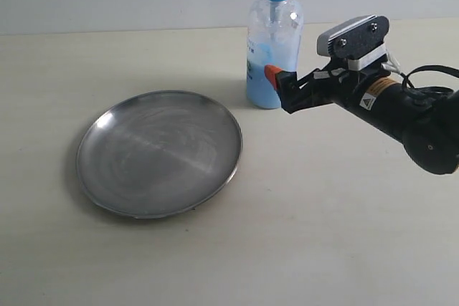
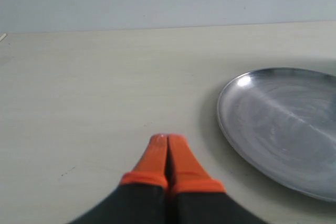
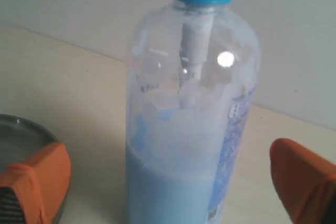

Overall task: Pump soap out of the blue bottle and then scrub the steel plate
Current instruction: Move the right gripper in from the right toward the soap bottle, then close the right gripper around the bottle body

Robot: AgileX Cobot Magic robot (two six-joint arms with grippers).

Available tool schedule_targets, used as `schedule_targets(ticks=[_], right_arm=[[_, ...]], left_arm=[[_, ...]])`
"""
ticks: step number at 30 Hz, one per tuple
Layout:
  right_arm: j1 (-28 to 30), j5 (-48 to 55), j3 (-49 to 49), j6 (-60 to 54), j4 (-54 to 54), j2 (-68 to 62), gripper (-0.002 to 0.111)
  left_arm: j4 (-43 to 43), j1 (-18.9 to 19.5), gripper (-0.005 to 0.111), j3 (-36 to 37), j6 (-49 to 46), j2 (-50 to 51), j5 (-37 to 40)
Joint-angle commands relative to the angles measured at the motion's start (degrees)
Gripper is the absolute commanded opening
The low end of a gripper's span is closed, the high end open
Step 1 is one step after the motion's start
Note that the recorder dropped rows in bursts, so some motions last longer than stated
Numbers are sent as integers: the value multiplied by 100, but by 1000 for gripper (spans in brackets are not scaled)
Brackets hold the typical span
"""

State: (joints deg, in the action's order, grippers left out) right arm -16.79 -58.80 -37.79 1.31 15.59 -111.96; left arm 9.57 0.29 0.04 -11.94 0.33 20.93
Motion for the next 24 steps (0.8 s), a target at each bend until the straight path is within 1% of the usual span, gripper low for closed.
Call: schedule_targets(ticks=[1,4,7,10,15,18,24], right_arm=[[-17,73,-284,194,113,3,105],[-17,337,-550,198,113,-33,105],[-17,469,-817,491,130,-178,105],[-26,541,-1095,682,376,-361,105],[-82,940,-1599,692,397,-650,105],[-125,967,-1832,682,381,-812,105],[-192,1235,-2115,668,-218,-1026,105]], left_arm=[[2,-29,0,-4,33,-33,-48],[2,-29,0,-4,33,-33,-48],[2,-29,0,-4,33,-33,-48],[2,-29,0,-4,33,-33,-48],[2,-29,0,-4,33,-33,-48],[2,-29,0,-4,33,-33,-48],[2,-29,0,-4,33,-33,-48]])
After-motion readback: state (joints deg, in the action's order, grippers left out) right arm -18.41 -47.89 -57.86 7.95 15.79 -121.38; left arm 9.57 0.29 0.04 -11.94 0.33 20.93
